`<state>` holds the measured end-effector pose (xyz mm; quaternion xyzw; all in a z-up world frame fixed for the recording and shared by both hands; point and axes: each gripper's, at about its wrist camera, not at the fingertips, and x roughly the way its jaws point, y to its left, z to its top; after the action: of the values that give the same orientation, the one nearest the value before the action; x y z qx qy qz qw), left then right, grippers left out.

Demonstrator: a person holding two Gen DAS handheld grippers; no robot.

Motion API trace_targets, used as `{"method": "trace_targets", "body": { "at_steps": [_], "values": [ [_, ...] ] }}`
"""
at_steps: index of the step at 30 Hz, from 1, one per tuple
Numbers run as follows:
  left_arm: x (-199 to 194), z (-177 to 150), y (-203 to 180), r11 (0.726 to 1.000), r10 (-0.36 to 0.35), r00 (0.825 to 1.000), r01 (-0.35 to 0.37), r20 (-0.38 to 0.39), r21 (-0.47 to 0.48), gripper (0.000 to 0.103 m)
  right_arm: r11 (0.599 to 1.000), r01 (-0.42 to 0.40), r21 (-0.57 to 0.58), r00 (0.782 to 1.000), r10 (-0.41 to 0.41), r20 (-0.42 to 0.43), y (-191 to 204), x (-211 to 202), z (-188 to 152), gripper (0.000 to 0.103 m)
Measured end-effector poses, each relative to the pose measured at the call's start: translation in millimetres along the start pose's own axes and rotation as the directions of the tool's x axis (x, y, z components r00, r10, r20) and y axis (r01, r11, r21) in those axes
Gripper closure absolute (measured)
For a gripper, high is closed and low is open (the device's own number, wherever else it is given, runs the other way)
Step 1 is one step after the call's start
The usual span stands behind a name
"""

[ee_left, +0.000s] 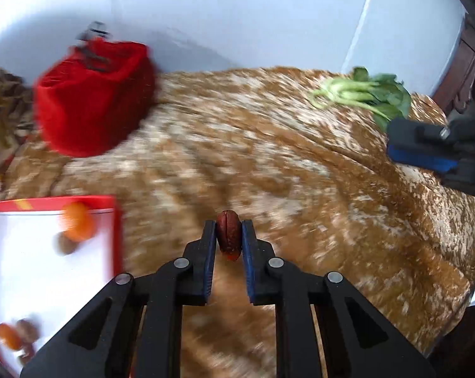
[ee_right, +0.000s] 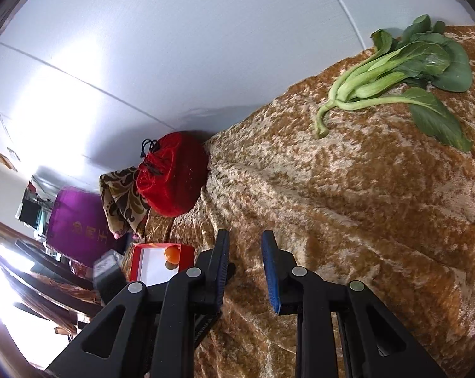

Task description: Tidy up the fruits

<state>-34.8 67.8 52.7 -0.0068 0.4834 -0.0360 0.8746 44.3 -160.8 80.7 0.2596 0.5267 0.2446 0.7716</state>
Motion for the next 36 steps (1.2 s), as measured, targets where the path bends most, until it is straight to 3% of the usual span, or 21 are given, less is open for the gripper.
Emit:
{"method": "trace_targets", "body": {
  "at_steps": [5, 9, 12, 15, 18, 20, 21, 23, 24, 25, 27, 28, 29, 33, 36],
  "values": [
    [-46.5, -23.4, 49.4, 0.99, 0.077, 0.997, -0.075, 0.018, -0.117, 0.089, 0.996, -0.004, -0.088, 0.997, -0.003, -0.074, 27.4, 23.0, -20.2, 0.08],
    [-69.6, -55.9, 82.2, 0.963, 0.197, 0.98, -0.197, -0.018, -0.183, 0.089, 0.985, -0.012, -0.174, 0.99, -0.013, -0.143, 48.6, 41.3, -43.5, 0.08],
    [-75.3, -77.5, 89.6, 0.928, 0.331, 0.942, -0.334, -0.047, -0.164, 0.089, 0.971, -0.023, -0.238, 0.982, -0.023, -0.188, 63.9, 52.8, -61.7, 0.08],
    [-94.2, -95.3, 96.1, 0.902, 0.392, 0.92, -0.389, -0.019, -0.186, 0.088, 0.949, -0.03, -0.313, 0.977, -0.038, -0.211, 83.3, 61.2, -79.3, 0.08],
    [-115.2, -105.9, 89.3, 0.877, 0.46, 0.886, -0.443, 0.055, -0.186, 0.064, 0.912, -0.039, -0.409, 0.978, -0.048, -0.201, 107.6, 64.2, -98.2, 0.08],
    [-130.9, -110.8, 81.9, 0.86, 0.497, 0.86, -0.469, 0.118, -0.2, 0.04, 0.875, -0.045, -0.482, 0.983, -0.046, -0.177, 125.2, 61.3, -113.8, 0.08],
    [-140.3, -114.2, 77.2, 0.853, 0.512, 0.844, -0.478, 0.157, -0.211, 0.037, 0.854, -0.045, -0.519, 0.987, -0.043, -0.156, 133.6, 57.9, -121.9, 0.08],
    [-154.9, -116.9, 68.7, 0.834, 0.546, 0.808, -0.5, 0.219, -0.233, 0.019, 0.813, -0.04, -0.581, 0.993, -0.031, -0.112, 147.3, 49.6, -136.1, 0.08],
    [-160.8, -116.8, 65.3, 0.818, 0.571, 0.783, -0.52, 0.245, -0.246, 0.016, 0.798, -0.035, -0.602, 0.996, -0.024, -0.09, 152.3, 45.4, -141.1, 0.08],
    [-168.7, -119.3, 60.3, 0.797, 0.602, 0.748, -0.546, 0.28, -0.258, 0.015, 0.782, -0.029, -0.623, 0.998, -0.012, -0.062, 157.3, 38.9, -146.6, 0.079],
    [-177.2, -120.2, 54.1, 0.771, 0.637, 0.7, -0.577, 0.324, -0.268, 0.014, 0.77, -0.03, -0.638, 0.999, 0.014, -0.029, 163.4, 30.1, -152.8, 0.074],
    [-180.8, -120.7, 52.8, 0.769, 0.639, 0.689, -0.578, 0.341, -0.274, 0.009, 0.769, -0.032, -0.638, 0.999, 0.029, -0.014, 164.9, 25.3, -155.3, 0.072],
    [-182.8, -120.5, 53.4, 0.772, 0.635, 0.69, -0.57, 0.348, -0.28, 0.001, 0.767, -0.032, -0.641, 0.999, 0.039, -0.004, 167.4, 24.4, -157.4, 0.071],
    [-187.1, -118.9, 60.0, 0.76, 0.649, 0.674, -0.561, 0.353, -0.328, 0.0, 0.745, -0.017, -0.667, 0.998, 0.048, 0.028, 168.1, 11.4, -168.7, 0.069],
    [-187.7, -116.8, 65.7, 0.745, 0.664, 0.673, -0.555, 0.326, -0.371, 0.0, 0.732, -0.012, -0.681, 0.998, 0.05, 0.035, 167.5, 4.4, -175.5, 0.067]
  ]
}}
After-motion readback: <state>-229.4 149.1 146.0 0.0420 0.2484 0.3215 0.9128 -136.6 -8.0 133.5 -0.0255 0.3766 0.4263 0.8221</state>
